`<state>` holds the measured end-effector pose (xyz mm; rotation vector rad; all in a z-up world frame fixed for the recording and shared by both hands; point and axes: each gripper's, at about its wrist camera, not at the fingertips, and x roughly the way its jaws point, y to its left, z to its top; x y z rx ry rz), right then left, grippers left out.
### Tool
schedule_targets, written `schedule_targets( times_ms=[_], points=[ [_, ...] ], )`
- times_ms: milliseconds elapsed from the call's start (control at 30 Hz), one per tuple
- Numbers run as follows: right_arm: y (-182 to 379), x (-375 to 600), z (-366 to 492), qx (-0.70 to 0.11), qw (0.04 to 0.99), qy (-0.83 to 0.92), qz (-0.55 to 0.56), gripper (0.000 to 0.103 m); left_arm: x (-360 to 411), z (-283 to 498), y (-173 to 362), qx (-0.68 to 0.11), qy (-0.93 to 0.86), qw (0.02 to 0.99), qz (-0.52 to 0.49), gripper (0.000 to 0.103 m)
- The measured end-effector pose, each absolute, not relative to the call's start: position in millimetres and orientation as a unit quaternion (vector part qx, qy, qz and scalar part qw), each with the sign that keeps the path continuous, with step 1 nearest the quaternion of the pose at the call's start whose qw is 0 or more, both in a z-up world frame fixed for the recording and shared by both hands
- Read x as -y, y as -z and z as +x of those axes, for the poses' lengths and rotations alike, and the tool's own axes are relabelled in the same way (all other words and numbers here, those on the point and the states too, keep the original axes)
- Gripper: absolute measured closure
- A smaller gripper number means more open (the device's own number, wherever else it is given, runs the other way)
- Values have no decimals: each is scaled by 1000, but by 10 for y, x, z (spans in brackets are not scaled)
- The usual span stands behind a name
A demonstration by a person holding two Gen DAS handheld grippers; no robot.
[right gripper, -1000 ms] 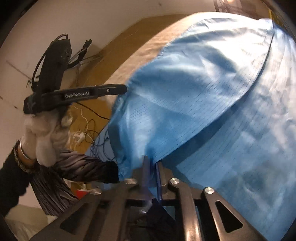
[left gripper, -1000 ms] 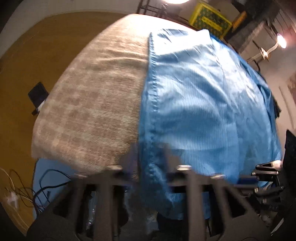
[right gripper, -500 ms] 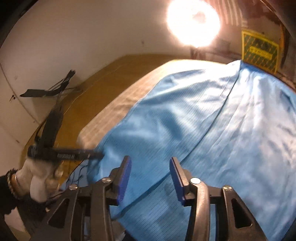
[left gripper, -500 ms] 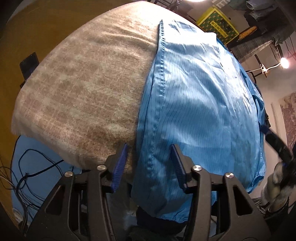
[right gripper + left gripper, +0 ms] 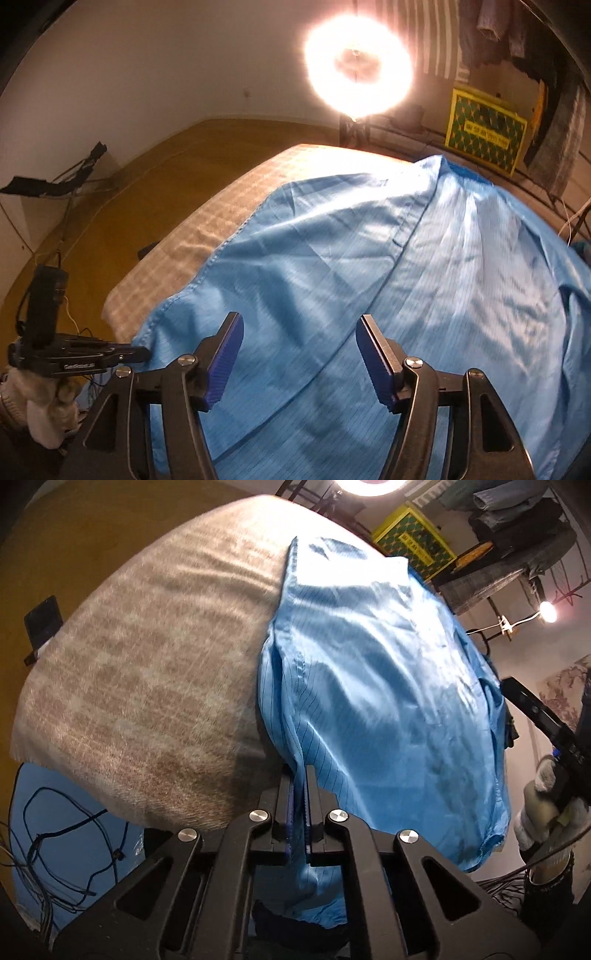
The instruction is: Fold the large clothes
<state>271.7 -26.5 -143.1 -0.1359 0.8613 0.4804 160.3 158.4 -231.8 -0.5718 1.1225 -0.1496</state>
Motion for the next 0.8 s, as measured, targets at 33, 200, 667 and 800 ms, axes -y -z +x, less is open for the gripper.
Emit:
schedule_targets(
  times_ms=[33, 200, 667, 800],
  points=[
    [1422, 231, 2731, -410, 880, -231, -73, 37, -1590, 1605, 2296, -522, 72, 807, -266, 101],
    [1359, 47, 2841, -405, 878, -236, -96, 37, -1555, 1585, 2198, -512, 81, 815, -257, 102],
    [1472, -364, 3687, -489, 828, -272, 0, 39, -1587, 1535, 2056, -490, 105, 816, -288, 103],
    [1629, -631, 4028, -514, 815, -267, 16, 41, -1564, 1560, 2004, -485, 113, 817, -290, 103]
  ],
)
